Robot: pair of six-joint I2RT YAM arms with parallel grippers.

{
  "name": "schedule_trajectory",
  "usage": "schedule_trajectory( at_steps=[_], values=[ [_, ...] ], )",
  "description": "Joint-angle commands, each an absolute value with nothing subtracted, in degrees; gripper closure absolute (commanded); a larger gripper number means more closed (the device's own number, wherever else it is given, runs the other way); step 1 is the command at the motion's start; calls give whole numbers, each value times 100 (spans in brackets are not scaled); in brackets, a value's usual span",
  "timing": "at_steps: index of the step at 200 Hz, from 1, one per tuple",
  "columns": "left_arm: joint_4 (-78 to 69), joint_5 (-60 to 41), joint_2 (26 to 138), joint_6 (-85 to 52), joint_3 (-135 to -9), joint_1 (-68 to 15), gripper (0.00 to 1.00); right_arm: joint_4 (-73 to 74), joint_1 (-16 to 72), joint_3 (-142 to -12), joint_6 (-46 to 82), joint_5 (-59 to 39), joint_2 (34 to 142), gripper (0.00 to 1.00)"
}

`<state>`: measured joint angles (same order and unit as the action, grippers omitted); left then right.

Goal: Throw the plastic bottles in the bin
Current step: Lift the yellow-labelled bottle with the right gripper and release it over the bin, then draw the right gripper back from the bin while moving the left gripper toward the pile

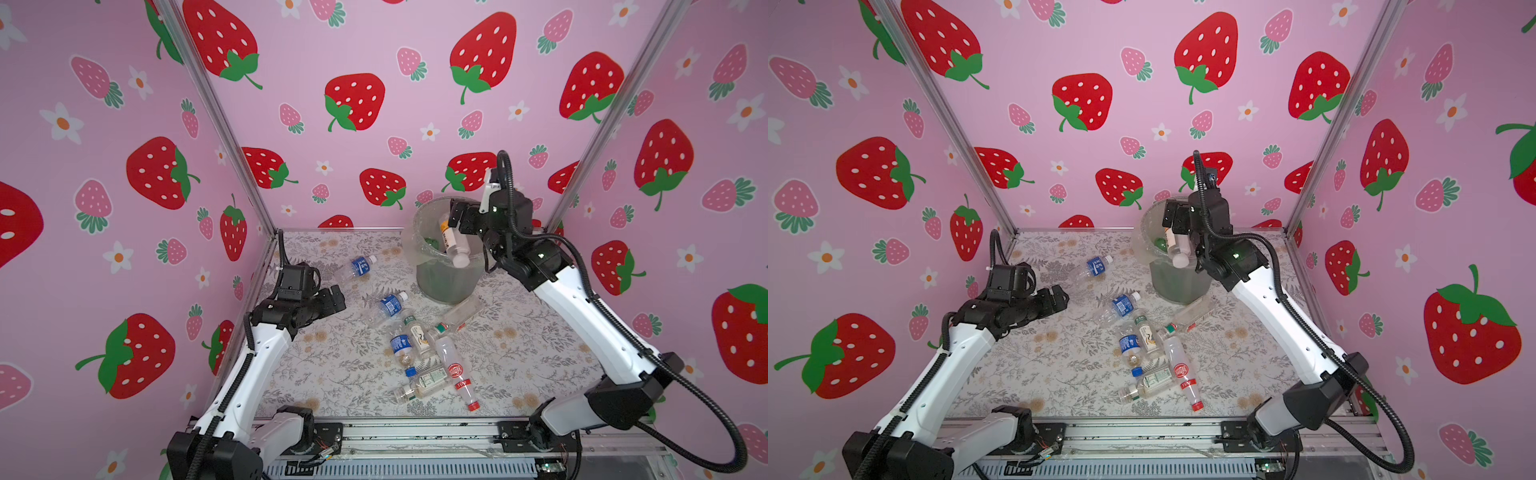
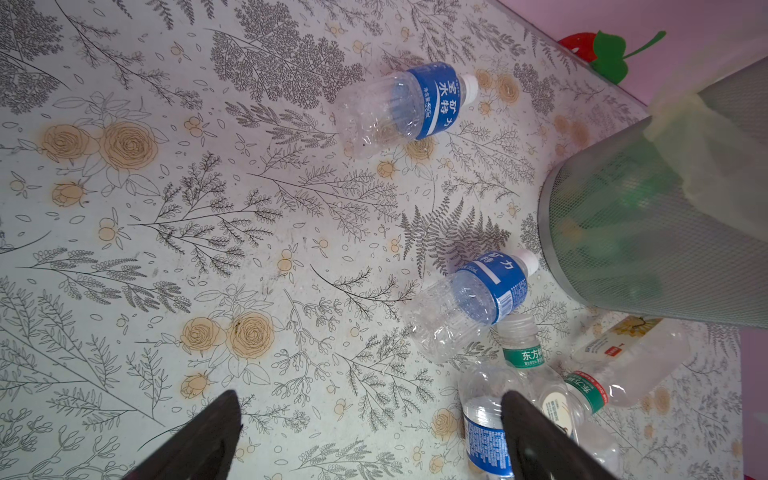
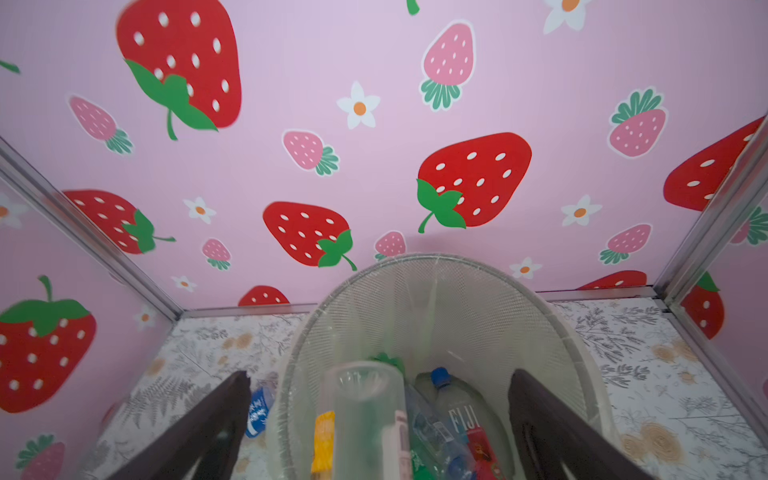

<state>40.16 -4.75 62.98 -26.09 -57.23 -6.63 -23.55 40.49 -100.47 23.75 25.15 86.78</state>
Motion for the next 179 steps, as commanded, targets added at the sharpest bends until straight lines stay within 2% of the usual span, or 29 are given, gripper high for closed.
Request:
schedule_trajectory(
  at_steps=[1,33,92,179],
  values=[
    [4131,-466,6190,-2557,-5805,-617,1,-2748,4056,-9856,2350,2329,8173,1],
    [4101,-504,6156,-2560,-5786,-614,1,-2064,4052,-8292,2422,2344,6935,1],
    [4094,-629,6232,-2545,-5807,-576,1,-2100,4043,-6018,2949,2395,5035,1],
    [3758,-1505,5974,-2542,-5474,-808,1,-2364,4034,-4253,3638,1894,3916,1]
  ],
)
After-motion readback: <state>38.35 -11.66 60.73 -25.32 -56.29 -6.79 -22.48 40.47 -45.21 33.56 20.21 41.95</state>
